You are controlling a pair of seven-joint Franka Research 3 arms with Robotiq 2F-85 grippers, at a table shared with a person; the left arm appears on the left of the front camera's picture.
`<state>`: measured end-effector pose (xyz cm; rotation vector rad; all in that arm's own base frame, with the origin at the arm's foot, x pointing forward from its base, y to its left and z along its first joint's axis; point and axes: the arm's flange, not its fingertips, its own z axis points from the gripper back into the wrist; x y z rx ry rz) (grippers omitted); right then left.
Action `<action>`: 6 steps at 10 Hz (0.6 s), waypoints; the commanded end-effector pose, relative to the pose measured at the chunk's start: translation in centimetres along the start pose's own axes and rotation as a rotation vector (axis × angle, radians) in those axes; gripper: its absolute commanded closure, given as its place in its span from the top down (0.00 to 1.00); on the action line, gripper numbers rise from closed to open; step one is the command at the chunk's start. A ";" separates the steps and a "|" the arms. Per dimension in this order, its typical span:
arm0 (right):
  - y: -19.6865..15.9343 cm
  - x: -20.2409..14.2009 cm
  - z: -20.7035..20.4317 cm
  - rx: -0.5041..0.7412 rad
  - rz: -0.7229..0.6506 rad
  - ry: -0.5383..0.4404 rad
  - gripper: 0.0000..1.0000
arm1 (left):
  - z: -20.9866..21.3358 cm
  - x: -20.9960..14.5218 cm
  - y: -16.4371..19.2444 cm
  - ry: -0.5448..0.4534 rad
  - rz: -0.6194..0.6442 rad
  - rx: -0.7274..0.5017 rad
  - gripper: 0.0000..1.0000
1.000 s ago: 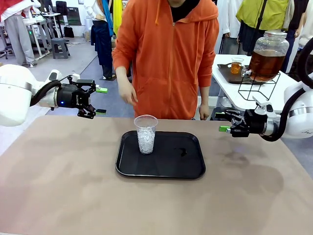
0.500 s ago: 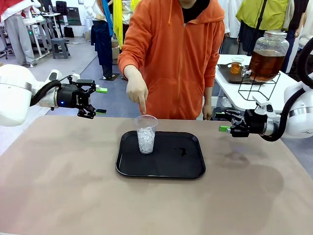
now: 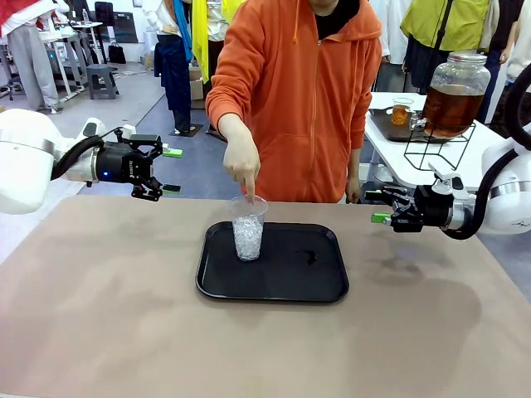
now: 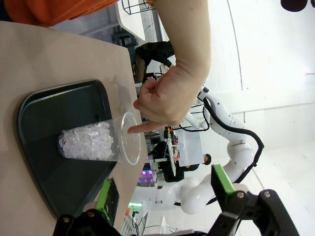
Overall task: Pour the drink into the iced cup.
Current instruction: Pick up the iced cup indicated by the human and present it to them.
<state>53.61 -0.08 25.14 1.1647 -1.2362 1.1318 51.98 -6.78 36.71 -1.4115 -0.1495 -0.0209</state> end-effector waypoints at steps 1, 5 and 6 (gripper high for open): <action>-0.1 0.2 -0.2 -0.002 0.004 -0.004 1.00 | 0.1 -0.1 -0.2 -0.001 -0.005 0.000 1.00; -0.1 0.2 -0.2 -0.002 0.004 -0.004 1.00 | 0.2 0.5 -0.8 -0.040 -0.345 0.002 1.00; -0.1 0.2 -0.2 -0.002 0.004 -0.004 1.00 | 0.3 0.4 -0.5 -0.066 -0.478 0.010 1.00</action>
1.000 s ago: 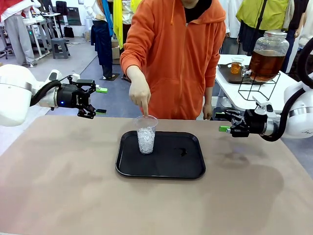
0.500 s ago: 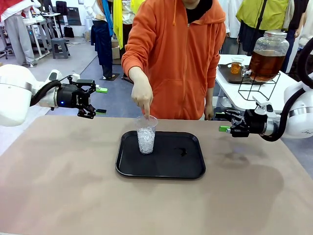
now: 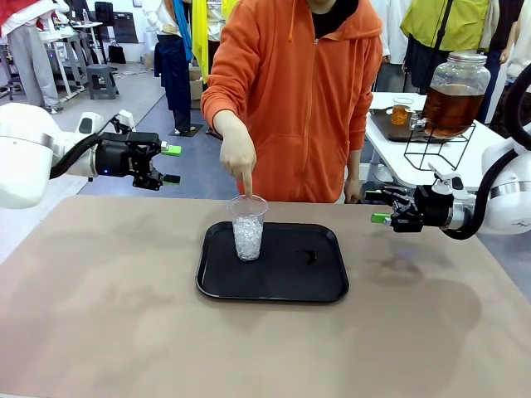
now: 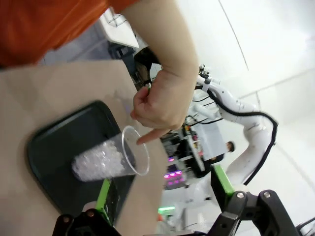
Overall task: Pour the drink into the iced cup.
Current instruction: Pick up the iced cup indicated by the human and present it to them.
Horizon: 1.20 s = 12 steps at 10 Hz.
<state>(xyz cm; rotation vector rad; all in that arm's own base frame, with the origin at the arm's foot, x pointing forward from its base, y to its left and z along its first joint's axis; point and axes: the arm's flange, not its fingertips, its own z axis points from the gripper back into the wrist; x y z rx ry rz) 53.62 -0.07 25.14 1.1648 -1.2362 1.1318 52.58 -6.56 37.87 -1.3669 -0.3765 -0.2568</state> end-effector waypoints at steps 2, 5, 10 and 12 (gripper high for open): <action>-0.1 0.2 -0.2 -0.002 0.004 -0.004 1.00 | -0.4 -1.6 0.7 -0.054 -0.341 0.019 1.00; -0.1 0.2 -0.2 -0.002 0.004 -0.004 1.00 | -1.0 -2.1 0.7 -0.003 -0.459 0.071 1.00; -0.1 0.2 -0.2 -0.002 0.004 -0.004 1.00 | -0.5 -1.6 1.3 -0.017 -0.447 0.071 1.00; -0.1 0.2 -0.2 -0.002 0.004 -0.004 1.00 | -1.9 -3.0 2.2 -0.050 -0.796 0.057 1.00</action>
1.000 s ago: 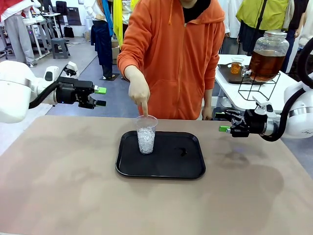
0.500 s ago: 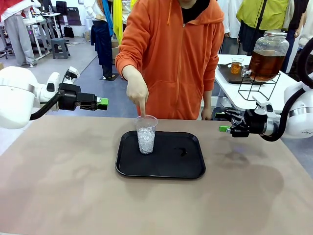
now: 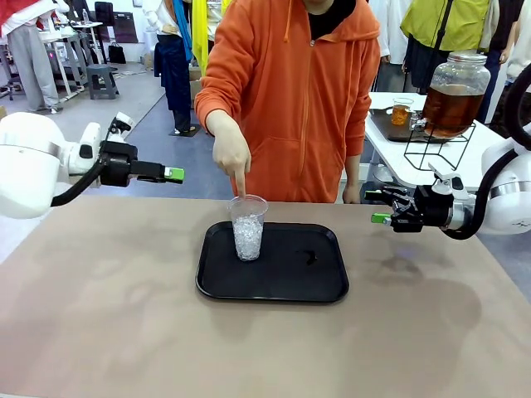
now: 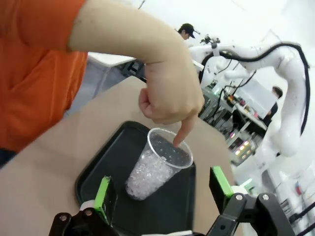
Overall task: Pour the drink into the iced cup.
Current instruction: Pick up the iced cup indicated by the human and present it to them.
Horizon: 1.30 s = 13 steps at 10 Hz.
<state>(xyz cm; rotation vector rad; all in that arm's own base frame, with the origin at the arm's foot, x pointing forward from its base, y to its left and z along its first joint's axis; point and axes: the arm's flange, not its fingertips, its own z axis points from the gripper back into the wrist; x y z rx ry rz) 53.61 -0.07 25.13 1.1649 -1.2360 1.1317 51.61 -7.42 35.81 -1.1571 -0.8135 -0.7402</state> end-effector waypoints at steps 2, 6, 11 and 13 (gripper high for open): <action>-0.1 0.2 -0.2 -0.002 0.005 -0.004 1.00 | -2.4 -3.1 -0.1 -0.025 -0.317 0.037 1.00; -0.1 0.2 -0.2 -0.002 0.005 -0.004 1.00 | -4.9 -6.0 0.1 -0.069 -0.462 0.043 1.00; -0.1 0.2 -0.2 -0.002 0.005 -0.004 1.00 | -6.0 -7.0 0.1 -0.017 -0.457 0.008 1.00; -0.1 0.2 -0.2 -0.002 0.005 -0.004 1.00 | -6.0 -7.0 0.1 -0.017 -0.457 0.008 1.00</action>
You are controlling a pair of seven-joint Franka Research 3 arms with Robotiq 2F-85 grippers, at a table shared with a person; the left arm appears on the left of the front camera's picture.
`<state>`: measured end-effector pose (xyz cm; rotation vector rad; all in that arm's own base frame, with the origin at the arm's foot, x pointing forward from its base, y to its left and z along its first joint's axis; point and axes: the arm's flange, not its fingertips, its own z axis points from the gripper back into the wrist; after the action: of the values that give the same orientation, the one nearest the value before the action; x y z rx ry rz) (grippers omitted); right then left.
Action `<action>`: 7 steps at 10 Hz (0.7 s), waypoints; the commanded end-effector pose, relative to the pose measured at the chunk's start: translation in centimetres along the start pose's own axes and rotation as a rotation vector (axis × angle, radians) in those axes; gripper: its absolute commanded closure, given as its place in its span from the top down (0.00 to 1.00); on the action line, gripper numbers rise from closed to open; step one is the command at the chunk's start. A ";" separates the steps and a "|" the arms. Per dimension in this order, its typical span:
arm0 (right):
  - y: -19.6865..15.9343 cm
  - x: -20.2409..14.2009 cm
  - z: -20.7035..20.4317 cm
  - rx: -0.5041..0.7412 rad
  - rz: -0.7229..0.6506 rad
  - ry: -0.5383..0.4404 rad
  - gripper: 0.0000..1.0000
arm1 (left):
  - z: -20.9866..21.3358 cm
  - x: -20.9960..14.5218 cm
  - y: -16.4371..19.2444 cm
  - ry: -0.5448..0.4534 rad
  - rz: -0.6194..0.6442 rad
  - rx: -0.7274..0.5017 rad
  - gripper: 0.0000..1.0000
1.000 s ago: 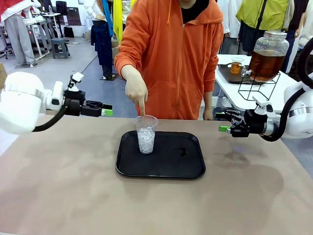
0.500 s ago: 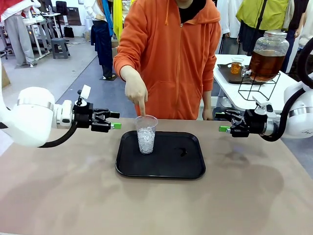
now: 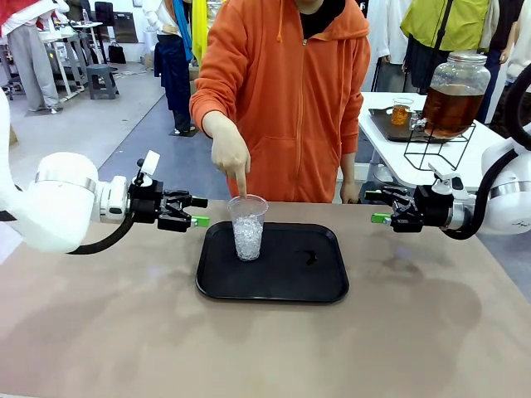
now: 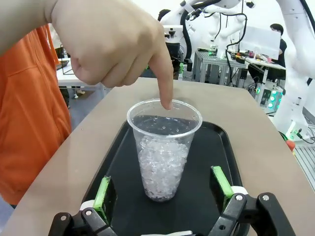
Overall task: Pour the drink into the iced cup.
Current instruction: Pick up the iced cup indicated by the human and present it to them.
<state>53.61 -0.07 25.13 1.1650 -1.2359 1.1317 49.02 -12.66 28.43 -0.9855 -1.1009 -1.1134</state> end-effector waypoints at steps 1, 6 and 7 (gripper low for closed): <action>-0.1 0.3 -0.2 -0.002 0.005 -0.004 1.00 | 0.1 0.2 0.1 -0.006 0.001 0.014 1.00; -0.1 0.3 -0.2 -0.002 0.005 -0.004 1.00 | -0.8 -2.2 1.8 0.009 -0.093 0.005 1.00; -0.1 0.3 -0.2 -0.002 0.005 -0.004 1.00 | -1.0 -2.3 1.8 0.002 -0.107 -0.016 1.00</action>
<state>53.61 -0.07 25.12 1.1650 -1.2359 1.1316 50.57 -12.70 26.17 -0.9358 -1.1247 -1.1724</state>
